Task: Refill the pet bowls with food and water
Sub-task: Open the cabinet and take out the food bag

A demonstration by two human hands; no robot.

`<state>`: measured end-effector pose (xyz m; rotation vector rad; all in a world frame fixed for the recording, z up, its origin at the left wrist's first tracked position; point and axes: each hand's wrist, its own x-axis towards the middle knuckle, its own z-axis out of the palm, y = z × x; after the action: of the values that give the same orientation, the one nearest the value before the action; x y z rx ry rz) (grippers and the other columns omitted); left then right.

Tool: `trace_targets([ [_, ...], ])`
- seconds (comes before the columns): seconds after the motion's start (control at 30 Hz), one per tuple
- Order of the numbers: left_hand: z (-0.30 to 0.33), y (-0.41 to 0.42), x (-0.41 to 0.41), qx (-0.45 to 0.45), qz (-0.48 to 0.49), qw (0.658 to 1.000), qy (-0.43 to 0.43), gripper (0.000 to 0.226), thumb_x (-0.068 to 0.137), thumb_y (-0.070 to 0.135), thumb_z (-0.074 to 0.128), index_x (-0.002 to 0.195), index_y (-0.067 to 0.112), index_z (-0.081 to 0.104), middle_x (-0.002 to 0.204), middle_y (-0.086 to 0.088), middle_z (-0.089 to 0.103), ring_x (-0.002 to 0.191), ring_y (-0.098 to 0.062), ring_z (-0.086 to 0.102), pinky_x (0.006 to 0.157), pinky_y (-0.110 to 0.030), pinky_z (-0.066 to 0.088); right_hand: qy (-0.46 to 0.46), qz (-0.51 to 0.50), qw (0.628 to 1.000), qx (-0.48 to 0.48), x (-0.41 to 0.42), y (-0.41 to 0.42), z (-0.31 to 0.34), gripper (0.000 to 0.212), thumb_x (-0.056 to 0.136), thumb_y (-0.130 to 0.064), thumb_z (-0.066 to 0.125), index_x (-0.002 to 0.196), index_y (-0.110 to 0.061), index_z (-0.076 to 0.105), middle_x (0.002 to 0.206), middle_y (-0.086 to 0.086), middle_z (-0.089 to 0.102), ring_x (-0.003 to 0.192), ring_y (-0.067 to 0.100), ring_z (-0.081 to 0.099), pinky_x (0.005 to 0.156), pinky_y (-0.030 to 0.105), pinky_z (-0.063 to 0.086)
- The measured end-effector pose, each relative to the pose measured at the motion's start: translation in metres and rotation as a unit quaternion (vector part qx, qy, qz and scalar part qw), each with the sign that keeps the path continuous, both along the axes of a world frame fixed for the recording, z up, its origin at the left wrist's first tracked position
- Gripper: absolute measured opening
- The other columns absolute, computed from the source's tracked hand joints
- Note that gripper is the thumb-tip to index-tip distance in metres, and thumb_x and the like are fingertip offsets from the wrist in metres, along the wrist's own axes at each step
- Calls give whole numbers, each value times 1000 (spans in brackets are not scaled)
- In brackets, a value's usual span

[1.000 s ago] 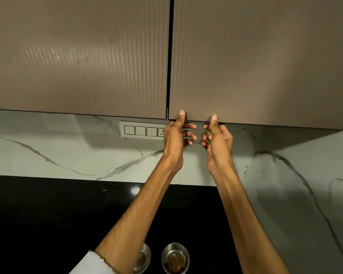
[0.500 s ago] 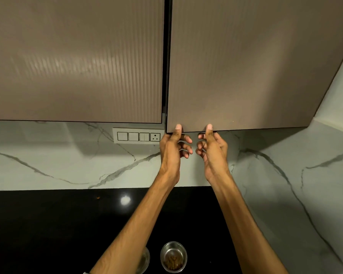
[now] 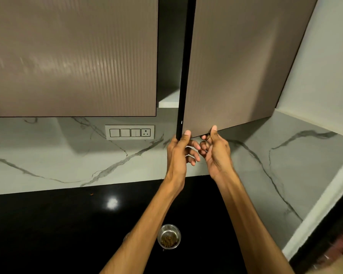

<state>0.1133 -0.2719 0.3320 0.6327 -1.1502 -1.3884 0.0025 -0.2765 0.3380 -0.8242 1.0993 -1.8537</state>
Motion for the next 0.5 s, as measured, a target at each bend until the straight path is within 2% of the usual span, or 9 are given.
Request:
trace_targets([
  [0.07, 2, 17, 1, -5, -14, 1000, -3, 29, 108, 35, 49, 101, 7, 56, 76, -8, 66, 53, -19, 57, 46, -24, 40, 8, -2, 1000, 4, -2, 13, -3, 45, 106, -48, 49, 86, -10, 61, 60, -2, 52, 52, 12, 44, 53, 26, 42],
  [0.17, 3, 37, 0, -10, -30, 999, -2, 28, 107, 34, 51, 100, 7, 57, 79, -8, 68, 54, -19, 57, 46, -23, 41, 29, 21, 999, 3, -5, 29, -10, 49, 104, -55, 49, 88, -9, 58, 69, 5, 53, 51, 17, 46, 51, 31, 42],
  [0.3, 3, 58, -3, -13, -43, 999, -7, 34, 106, 35, 52, 102, 3, 61, 84, -8, 72, 53, -18, 58, 48, -24, 42, 27, 34, 999, -2, -4, 55, -9, 48, 106, -51, 48, 84, -9, 59, 65, 2, 53, 45, 14, 46, 46, 29, 42],
  [0.4, 4, 74, -7, -15, -53, 998, -8, 48, 107, 40, 47, 115, -5, 61, 81, -7, 73, 53, -16, 59, 48, -24, 41, 17, 40, 999, -16, -4, 75, -7, 44, 107, -47, 47, 84, -12, 57, 59, -3, 48, 43, 11, 40, 45, 28, 39],
  [0.5, 3, 88, -14, -17, -61, 998, -9, 52, 109, 44, 39, 128, 0, 61, 82, -12, 74, 51, -15, 62, 49, -23, 43, 41, 24, 999, -18, -10, 94, -9, 39, 106, -47, 51, 83, -17, 56, 61, -6, 47, 46, 11, 40, 52, 30, 42],
])
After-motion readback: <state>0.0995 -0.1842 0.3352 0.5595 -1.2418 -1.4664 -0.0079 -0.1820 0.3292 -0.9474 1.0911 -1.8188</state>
